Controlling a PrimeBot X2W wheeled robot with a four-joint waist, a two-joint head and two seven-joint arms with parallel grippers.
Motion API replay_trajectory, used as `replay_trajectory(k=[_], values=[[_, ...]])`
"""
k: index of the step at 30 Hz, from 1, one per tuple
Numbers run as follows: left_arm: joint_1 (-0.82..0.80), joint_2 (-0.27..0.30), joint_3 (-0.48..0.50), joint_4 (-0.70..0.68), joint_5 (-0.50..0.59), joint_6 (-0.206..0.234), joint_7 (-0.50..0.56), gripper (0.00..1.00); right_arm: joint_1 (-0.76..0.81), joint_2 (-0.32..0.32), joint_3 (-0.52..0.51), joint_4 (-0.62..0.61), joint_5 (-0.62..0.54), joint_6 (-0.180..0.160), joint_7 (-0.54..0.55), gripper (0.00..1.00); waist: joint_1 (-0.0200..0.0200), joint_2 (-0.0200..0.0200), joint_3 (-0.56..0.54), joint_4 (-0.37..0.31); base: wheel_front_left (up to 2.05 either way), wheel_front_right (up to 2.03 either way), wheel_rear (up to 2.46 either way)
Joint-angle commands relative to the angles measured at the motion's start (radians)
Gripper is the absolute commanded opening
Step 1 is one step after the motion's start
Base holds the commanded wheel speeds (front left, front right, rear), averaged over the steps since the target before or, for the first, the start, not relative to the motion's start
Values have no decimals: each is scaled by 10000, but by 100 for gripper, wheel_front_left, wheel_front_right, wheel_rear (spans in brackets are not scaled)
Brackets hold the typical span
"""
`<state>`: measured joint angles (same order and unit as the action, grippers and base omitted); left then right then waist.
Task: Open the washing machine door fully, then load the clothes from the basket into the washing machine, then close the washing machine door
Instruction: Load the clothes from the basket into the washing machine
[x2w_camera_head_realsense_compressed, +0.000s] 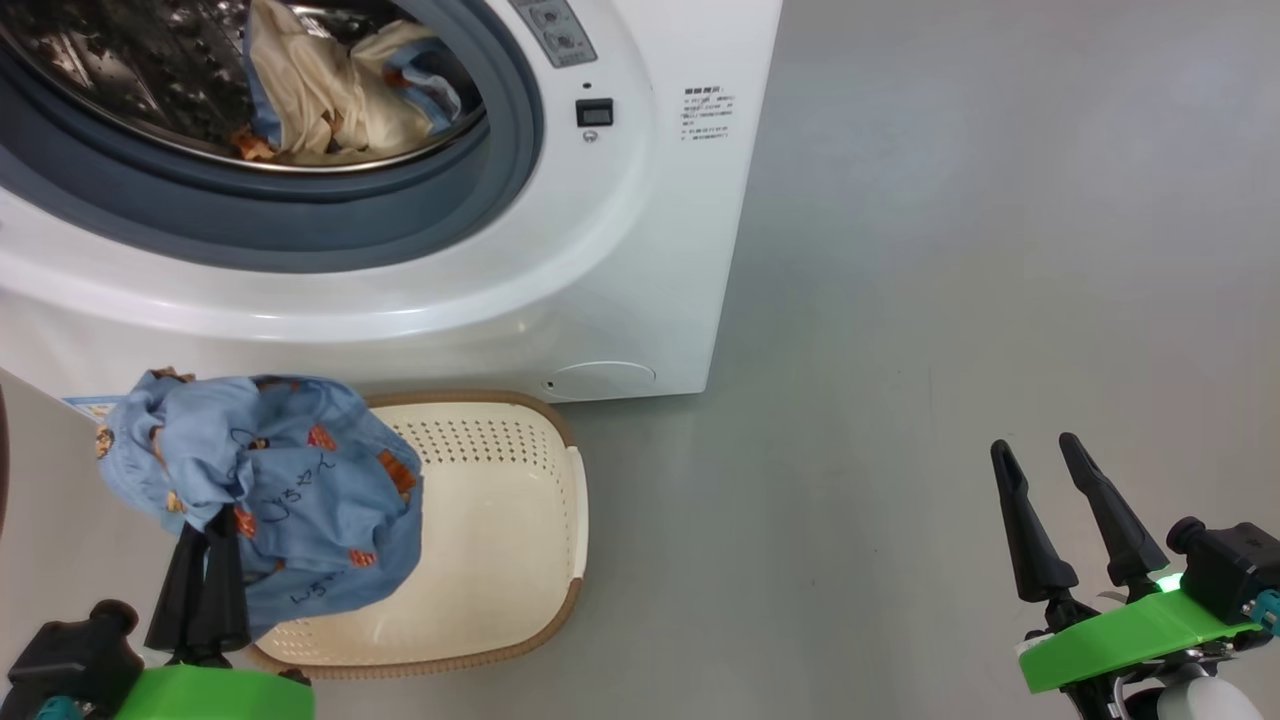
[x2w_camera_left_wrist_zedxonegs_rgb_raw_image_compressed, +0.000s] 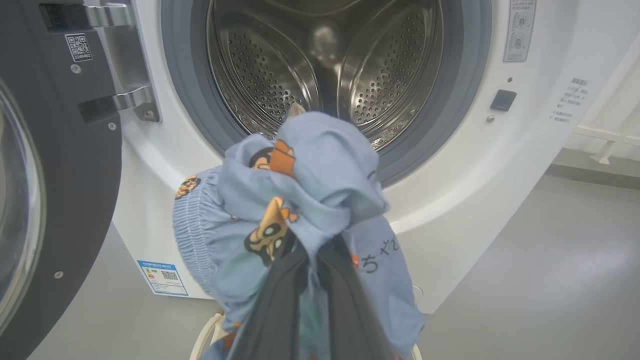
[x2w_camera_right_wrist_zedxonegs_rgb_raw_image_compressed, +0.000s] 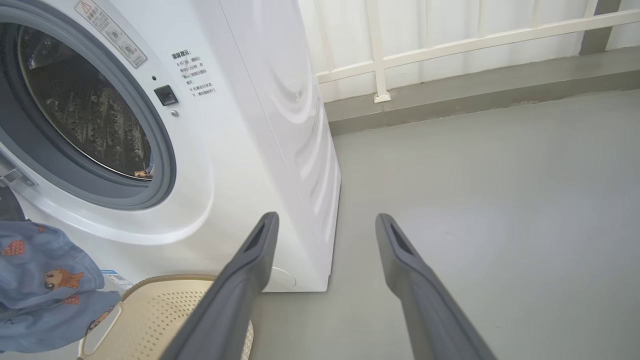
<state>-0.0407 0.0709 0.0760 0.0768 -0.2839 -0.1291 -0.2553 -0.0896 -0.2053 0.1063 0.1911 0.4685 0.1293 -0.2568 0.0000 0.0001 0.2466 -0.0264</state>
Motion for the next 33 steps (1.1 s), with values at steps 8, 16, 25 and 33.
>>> replay_trajectory(k=[8, 16, 25, 33], values=[[-809, 226, 397, -358, -136, -15, -64, 0, -92, 57, 207, -286, 117, 14, -49, 100, 0, -1, 511, -162, 0, 0, 0], [-2602, 745, 556, -310, -62, -15, -65, 0, -477, 331, 327, -308, 98, 14, -49, 100, 0, -1, 1261, -459, 0, 0, 0], [-5389, 1663, 903, 778, 44, -15, -65, 0, -1056, 676, 504, -330, 109, 14, -49, 100, 0, -1, 2124, -1169, 0, 0, 0], [-7431, 2443, 351, 2817, 165, -15, -65, 0, -1364, 917, 496, -348, 145, 14, -49, 100, 0, -1, 2765, -1661, 0, 0, 0]])
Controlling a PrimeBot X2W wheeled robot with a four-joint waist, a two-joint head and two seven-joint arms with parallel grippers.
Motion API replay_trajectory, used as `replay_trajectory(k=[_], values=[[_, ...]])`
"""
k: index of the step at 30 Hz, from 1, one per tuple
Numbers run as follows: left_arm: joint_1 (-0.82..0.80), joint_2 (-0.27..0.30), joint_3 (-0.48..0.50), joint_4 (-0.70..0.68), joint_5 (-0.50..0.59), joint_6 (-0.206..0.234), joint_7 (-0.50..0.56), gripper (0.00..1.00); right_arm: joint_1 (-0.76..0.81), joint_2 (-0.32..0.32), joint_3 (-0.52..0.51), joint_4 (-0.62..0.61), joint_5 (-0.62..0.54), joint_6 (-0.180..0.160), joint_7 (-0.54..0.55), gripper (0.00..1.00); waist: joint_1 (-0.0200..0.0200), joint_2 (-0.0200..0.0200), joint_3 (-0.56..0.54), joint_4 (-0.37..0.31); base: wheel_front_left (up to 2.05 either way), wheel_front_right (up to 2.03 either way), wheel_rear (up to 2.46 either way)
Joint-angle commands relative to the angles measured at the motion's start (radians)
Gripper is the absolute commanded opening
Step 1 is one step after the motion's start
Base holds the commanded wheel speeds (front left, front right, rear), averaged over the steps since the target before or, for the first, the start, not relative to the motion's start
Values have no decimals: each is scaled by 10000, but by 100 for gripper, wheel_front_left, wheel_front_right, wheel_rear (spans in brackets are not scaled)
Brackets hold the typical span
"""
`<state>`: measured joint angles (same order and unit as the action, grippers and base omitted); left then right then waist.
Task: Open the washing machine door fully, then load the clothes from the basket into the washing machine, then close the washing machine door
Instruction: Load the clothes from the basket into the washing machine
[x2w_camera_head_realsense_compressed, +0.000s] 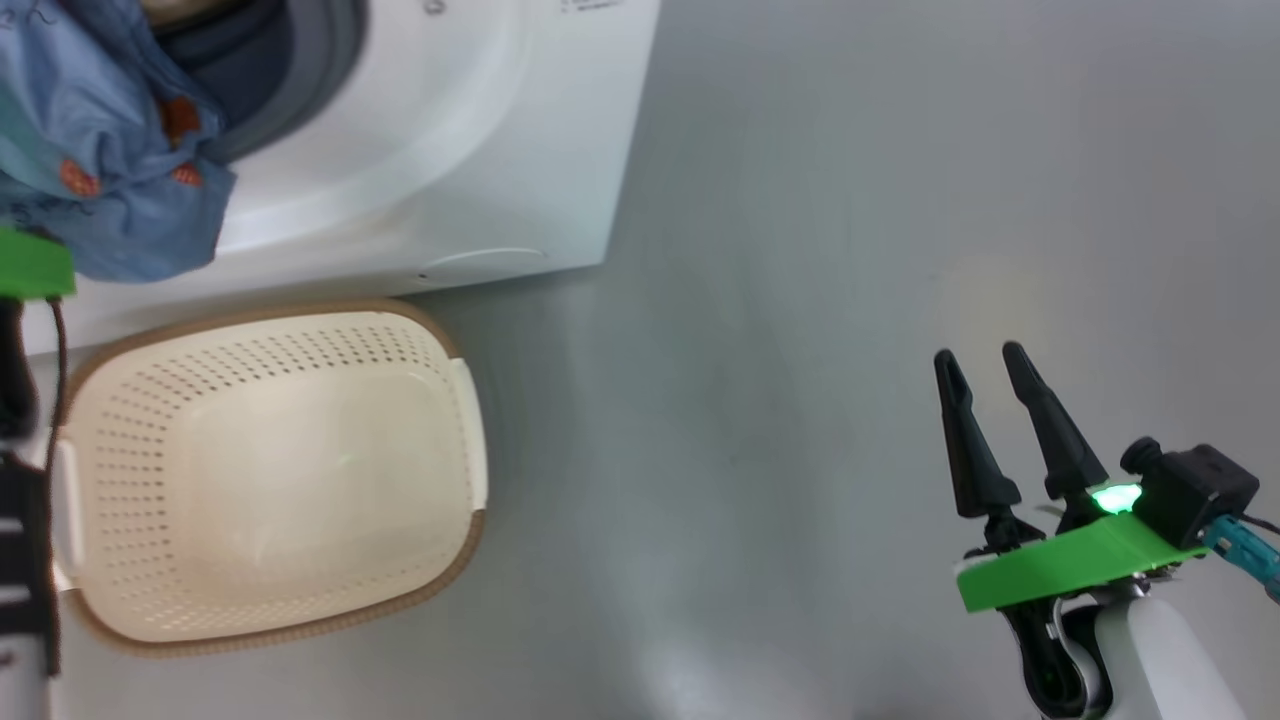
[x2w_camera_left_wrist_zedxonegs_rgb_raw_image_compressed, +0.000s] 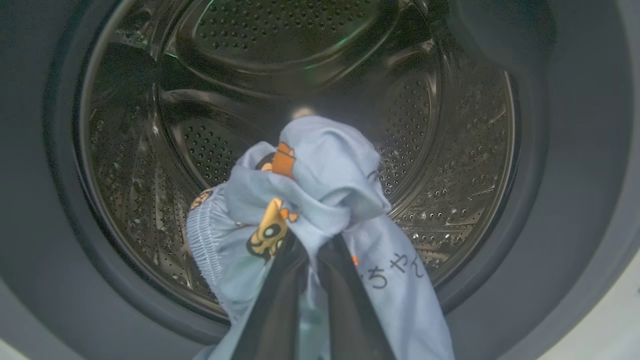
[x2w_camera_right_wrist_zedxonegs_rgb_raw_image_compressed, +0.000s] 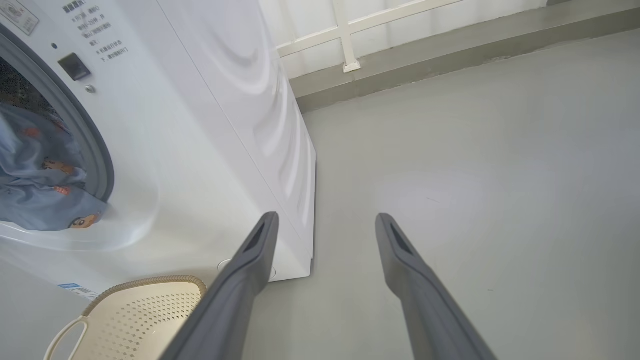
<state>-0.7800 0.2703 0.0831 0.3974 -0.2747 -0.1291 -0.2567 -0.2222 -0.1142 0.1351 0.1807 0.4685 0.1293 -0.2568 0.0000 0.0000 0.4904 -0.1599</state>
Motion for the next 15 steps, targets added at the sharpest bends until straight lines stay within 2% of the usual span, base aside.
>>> replay_trajectory(k=[1, 6, 15], values=[[-303, 545, 170, -7, 83, -15, -51, 0, -89, 42, 226, -252, 147, 14, -49, 100, 0, 0, 408, -395, 0, 0, 0], [-1568, 981, -366, 1731, -132, -15, -51, 0, -321, 216, 356, -281, 163, 14, -49, 100, 0, 0, 767, -742, 0, 0, 0], [-3622, 1743, -1306, 4029, -865, -15, -51, 0, -583, 452, 607, -345, 214, 14, -49, 100, 0, 0, 1332, -1217, 0, 0, 0]])
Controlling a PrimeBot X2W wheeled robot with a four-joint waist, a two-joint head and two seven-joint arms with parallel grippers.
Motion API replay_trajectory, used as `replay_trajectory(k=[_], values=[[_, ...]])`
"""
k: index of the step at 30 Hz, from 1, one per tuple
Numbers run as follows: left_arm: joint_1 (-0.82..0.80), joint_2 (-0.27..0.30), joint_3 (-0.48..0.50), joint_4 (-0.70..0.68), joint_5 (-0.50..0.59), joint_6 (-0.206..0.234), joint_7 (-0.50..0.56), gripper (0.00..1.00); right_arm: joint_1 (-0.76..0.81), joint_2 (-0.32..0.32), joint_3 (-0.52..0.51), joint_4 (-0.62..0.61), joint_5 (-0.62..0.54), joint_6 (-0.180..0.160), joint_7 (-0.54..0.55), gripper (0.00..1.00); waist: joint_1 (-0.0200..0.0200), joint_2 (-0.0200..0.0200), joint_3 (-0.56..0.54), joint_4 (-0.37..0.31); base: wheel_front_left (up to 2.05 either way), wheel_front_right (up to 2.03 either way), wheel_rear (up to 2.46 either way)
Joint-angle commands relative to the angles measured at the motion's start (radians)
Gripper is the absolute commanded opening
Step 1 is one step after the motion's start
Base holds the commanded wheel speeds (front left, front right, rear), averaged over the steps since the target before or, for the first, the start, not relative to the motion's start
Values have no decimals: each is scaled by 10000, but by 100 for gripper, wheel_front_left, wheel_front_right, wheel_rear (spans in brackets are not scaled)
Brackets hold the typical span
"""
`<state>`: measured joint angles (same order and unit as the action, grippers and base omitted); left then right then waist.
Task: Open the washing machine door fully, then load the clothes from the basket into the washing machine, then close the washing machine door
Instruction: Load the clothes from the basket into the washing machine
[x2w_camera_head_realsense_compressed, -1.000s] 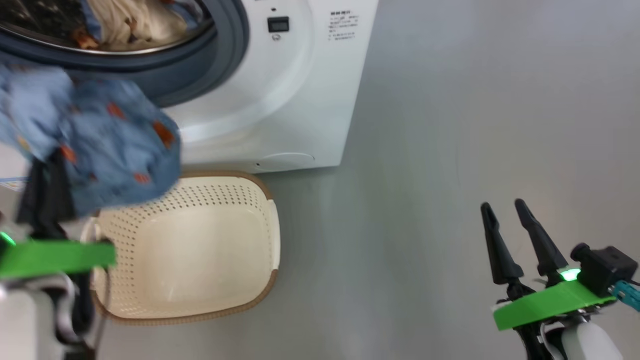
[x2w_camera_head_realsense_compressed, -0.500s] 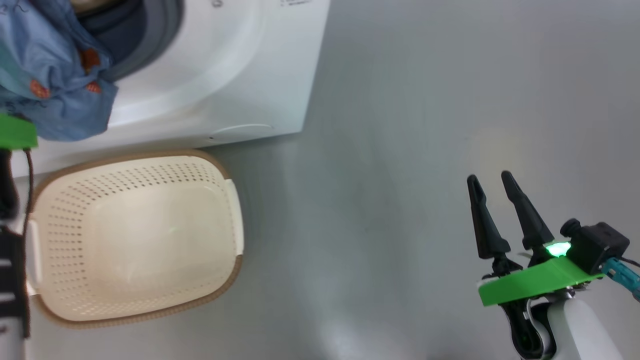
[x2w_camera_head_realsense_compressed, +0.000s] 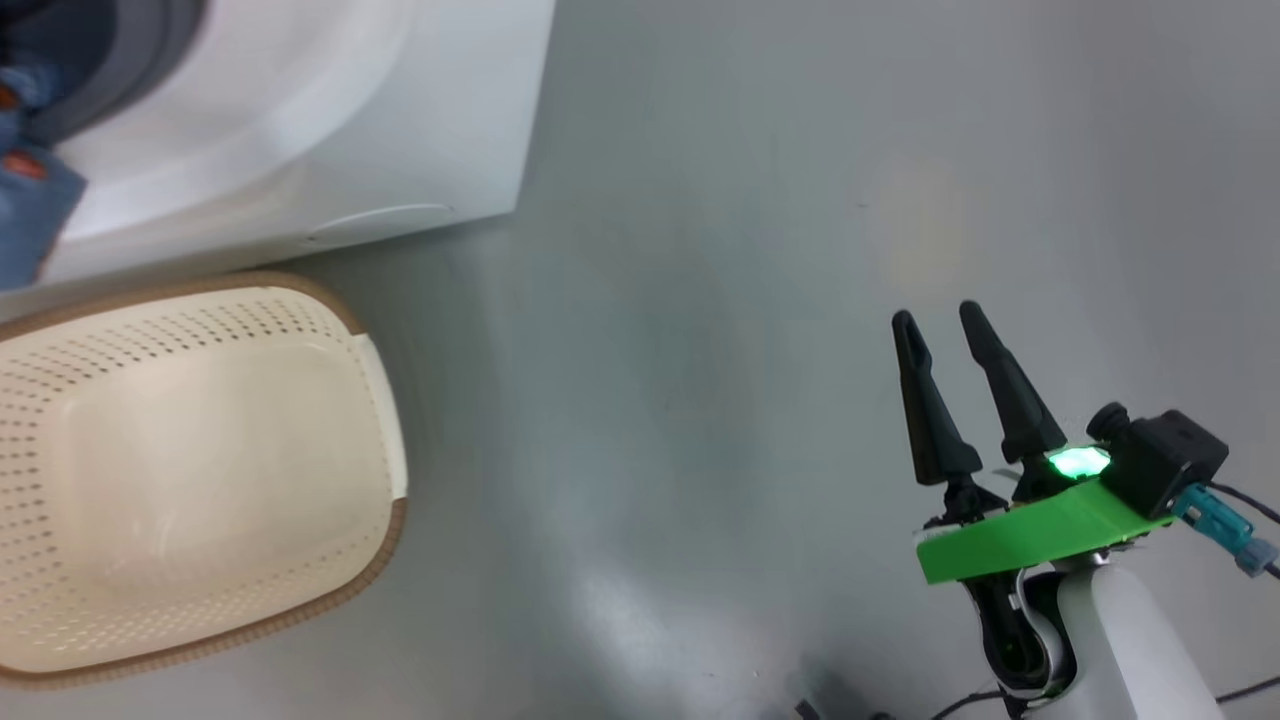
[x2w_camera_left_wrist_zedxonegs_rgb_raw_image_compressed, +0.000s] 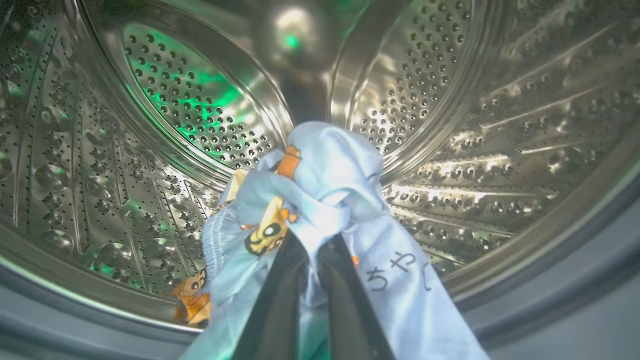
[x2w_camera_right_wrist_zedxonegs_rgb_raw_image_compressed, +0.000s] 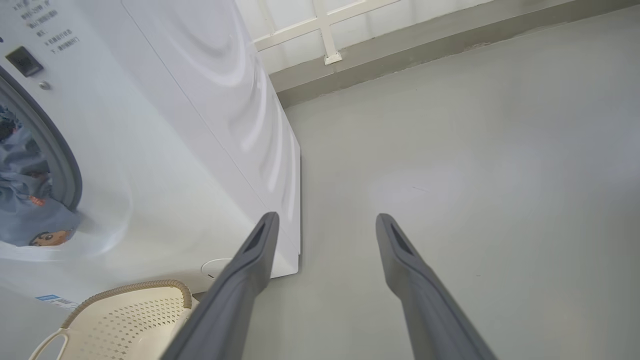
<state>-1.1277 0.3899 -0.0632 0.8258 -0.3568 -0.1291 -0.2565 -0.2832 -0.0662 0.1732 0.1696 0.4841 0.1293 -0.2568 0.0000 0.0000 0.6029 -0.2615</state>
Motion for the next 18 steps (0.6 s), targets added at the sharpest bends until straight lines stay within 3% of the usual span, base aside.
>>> replay_trajectory(k=[1, 7, 12, 15, 17, 18], values=[[-392, 644, 123, -165, -78, -15, -53, 0, -2, -10, 250, -245, 64, 14, -49, 100, 0, 0, 270, -241, 0, 0, 0], [-1531, 1095, 462, -1231, 700, 84, -53, 0, -151, 70, 274, -320, 70, 14, -49, 100, 0, 0, 651, -410, 0, 0, 0], [-1627, 1082, 1213, -2642, 1496, 277, -53, 0, -233, 110, 289, -364, 76, 14, -49, 100, 0, 0, 858, -493, 0, 0, 0], [-1309, 894, 1455, -2400, 1686, 223, -53, 0, -253, 129, 322, -345, 73, 14, -49, 100, 0, 0, 873, -497, 0, 0, 0], [-1118, 836, 1424, -2080, 1855, 178, -53, 16, -247, 137, 343, -342, 77, 14, -49, 100, 0, 0, 871, -475, 0, 0, 0], [-1044, 747, 1493, -1728, 1781, 160, -53, 38, -244, 140, 348, -339, 78, 14, -49, 100, 0, 0, 865, -455, 0, 0, 0]])
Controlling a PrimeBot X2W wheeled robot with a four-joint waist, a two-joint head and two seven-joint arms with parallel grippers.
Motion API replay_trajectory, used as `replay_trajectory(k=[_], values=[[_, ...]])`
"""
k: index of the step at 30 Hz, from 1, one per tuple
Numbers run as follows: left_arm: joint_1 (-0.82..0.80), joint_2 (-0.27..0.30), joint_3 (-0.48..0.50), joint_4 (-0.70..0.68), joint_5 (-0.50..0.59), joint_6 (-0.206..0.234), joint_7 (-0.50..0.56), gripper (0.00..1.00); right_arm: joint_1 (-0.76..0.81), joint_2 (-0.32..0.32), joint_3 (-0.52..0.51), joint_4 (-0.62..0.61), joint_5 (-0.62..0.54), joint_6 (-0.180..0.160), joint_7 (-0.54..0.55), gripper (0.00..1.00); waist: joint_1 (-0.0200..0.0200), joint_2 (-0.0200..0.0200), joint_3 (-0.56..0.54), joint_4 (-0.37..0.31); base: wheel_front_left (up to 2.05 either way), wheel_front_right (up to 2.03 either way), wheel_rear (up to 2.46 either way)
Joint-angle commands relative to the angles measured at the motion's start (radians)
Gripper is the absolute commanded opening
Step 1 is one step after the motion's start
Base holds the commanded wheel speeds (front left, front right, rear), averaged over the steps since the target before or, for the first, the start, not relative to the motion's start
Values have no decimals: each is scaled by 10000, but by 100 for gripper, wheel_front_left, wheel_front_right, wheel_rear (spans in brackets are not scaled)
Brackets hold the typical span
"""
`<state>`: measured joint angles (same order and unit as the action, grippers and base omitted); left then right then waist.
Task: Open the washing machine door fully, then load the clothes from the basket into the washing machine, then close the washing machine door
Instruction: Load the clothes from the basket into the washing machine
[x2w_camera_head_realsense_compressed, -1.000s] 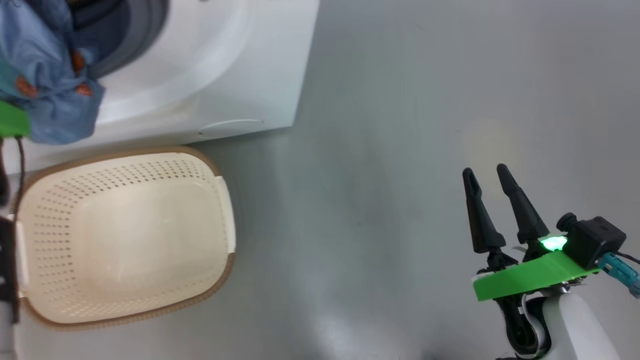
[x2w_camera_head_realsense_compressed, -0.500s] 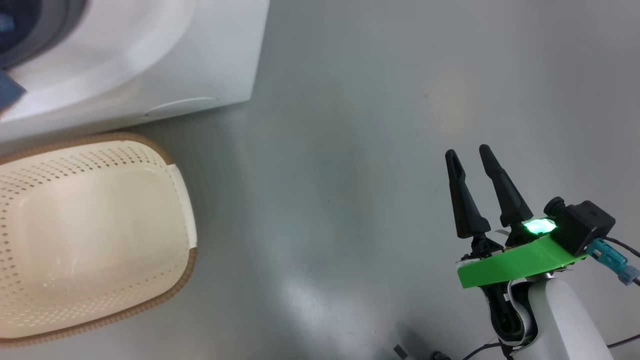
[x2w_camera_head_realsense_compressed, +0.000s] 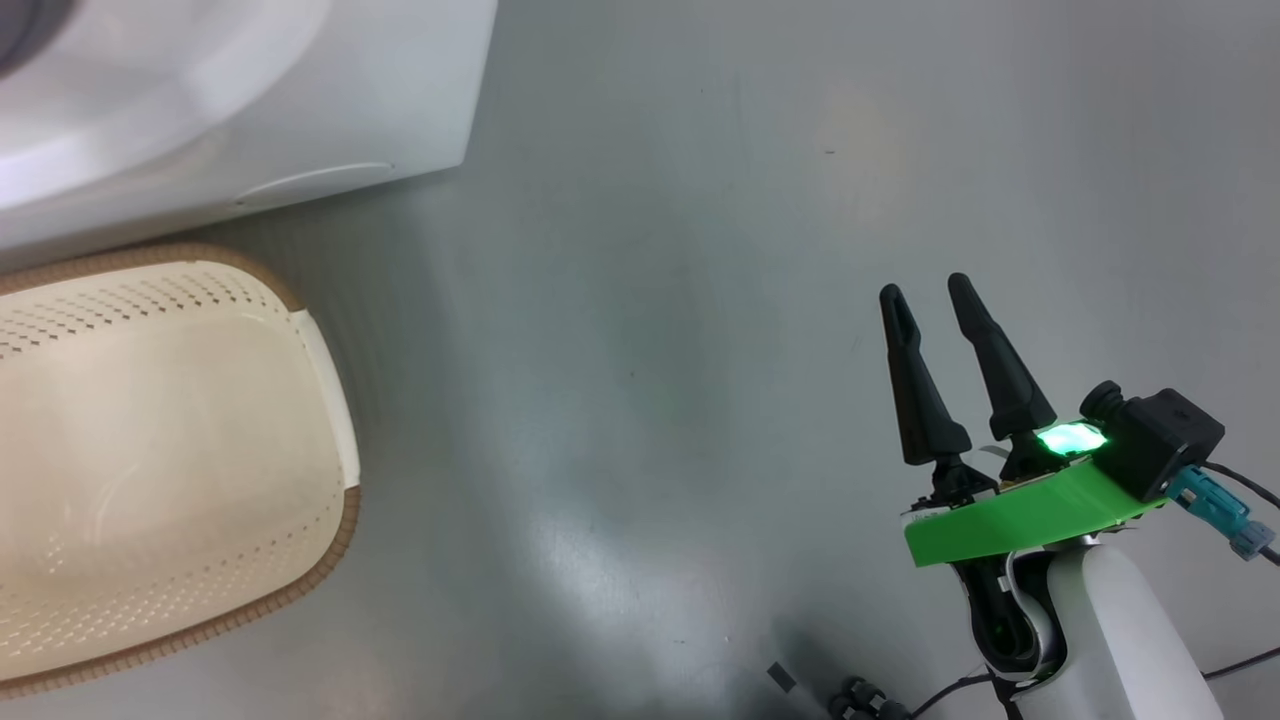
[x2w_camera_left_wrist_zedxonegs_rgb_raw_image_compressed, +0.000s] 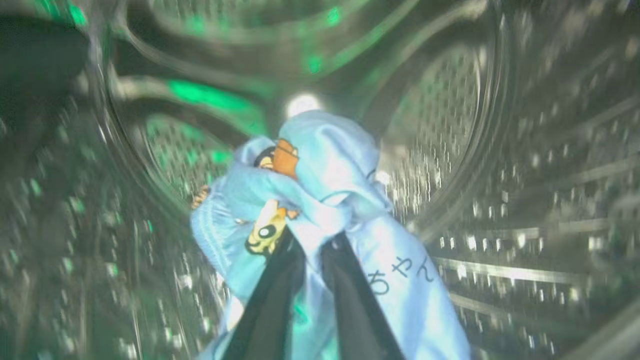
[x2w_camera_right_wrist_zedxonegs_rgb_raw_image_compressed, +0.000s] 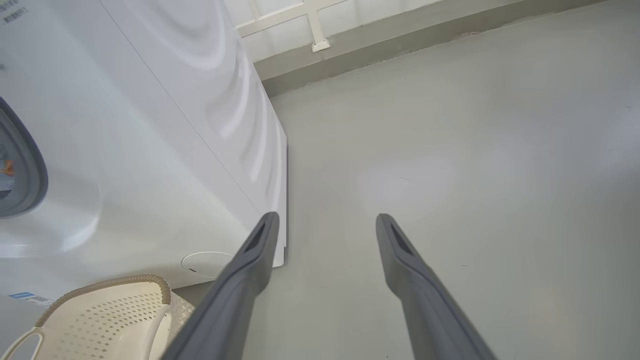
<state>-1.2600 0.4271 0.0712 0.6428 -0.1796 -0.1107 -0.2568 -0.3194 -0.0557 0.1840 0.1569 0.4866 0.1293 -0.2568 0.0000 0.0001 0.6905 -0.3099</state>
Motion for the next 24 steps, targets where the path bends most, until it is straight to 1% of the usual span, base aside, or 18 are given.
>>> replay_trajectory(k=[1, 2, 4, 11, 20, 24], values=[[294, 355, 145, 397, 16, -46, -49, 96, 118, 38, 240, -214, 52, 14, -49, 100, 0, -1, -4, 51, 0, 0, 0], [275, 366, 140, 587, 54, -63, -49, 100, 112, 40, 243, -216, 49, 14, -49, 100, 0, -1, 1, 68, 0, 0, 0], [236, 290, 246, 922, -28, -88, -49, 100, 101, 44, 234, -214, 45, 14, -49, 100, 0, -1, -10, 109, 0, 0, 0], [200, 145, 538, 1256, -200, -149, -49, 100, 56, 49, 206, -216, 26, 14, -49, 100, 0, -1, -63, 244, 0, 0, 0], [851, -293, 702, 1066, -478, -194, -49, 100, 60, 52, 210, -194, 1, 14, -49, 100, 0, -1, -254, 439, 0, 0, 0], [1477, -567, 718, 727, -775, -197, -49, 100, 85, 20, 176, -173, -35, 14, -49, 100, 0, -1, -447, 551, 0, 0, 0]])
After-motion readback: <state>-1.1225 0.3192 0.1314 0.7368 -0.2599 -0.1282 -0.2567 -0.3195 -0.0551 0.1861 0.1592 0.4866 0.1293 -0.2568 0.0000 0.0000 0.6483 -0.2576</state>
